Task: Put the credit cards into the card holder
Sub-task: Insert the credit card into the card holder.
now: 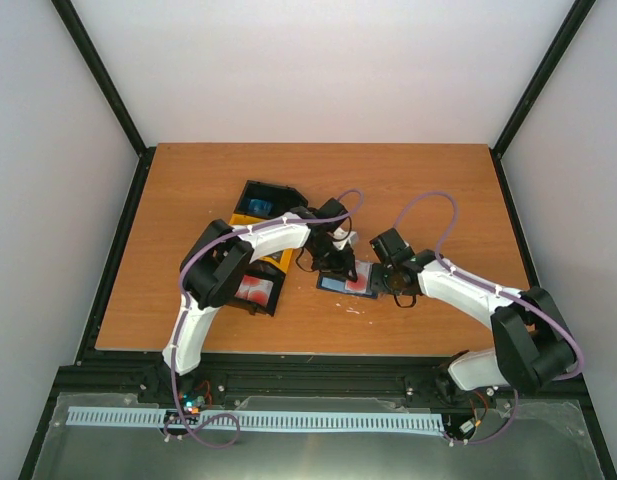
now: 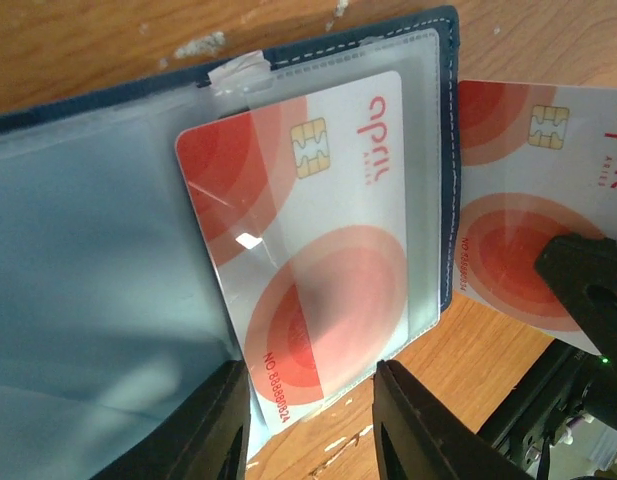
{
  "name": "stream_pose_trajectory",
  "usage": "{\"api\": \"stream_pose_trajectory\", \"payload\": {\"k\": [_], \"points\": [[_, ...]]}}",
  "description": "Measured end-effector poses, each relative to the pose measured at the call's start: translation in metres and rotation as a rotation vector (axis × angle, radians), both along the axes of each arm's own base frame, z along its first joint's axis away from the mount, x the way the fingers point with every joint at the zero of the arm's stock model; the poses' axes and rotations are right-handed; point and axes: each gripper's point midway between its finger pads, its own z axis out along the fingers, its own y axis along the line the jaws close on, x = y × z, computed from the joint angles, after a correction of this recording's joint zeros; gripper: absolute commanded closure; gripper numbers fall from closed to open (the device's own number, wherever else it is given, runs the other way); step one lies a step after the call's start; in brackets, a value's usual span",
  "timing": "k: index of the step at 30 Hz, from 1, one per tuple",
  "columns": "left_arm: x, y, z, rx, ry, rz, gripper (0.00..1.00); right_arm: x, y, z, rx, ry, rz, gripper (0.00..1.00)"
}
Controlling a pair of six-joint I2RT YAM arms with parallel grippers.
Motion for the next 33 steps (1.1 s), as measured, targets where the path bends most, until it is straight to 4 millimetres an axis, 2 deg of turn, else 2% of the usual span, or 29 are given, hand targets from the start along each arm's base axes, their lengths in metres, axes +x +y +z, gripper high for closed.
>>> {"api": "stream_pose_trajectory", "payload": {"k": [6, 16, 22, 33], "points": [[0.0, -0.003, 0.002, -0.018, 0.001, -0.005, 0.66, 0.002, 0.002, -0.001, 0.013, -0.013, 0.001, 0.97], [-0.012, -0.021, 0.006, -0.067, -0.011, -0.055, 0.64, 0.004, 0.005, -0.001, 0.034, -0.031, 0.004, 0.97], [-0.005, -0.018, 0.002, -0.026, -0.05, -0.028, 0.55, 0.004, 0.005, -0.001, 0.038, -0.034, 0.004, 0.97], [0.007, -0.008, -0.003, 0.048, -0.096, 0.03, 0.54, 0.004, 0.006, -0.001, 0.047, -0.042, 0.006, 0.97]]}}
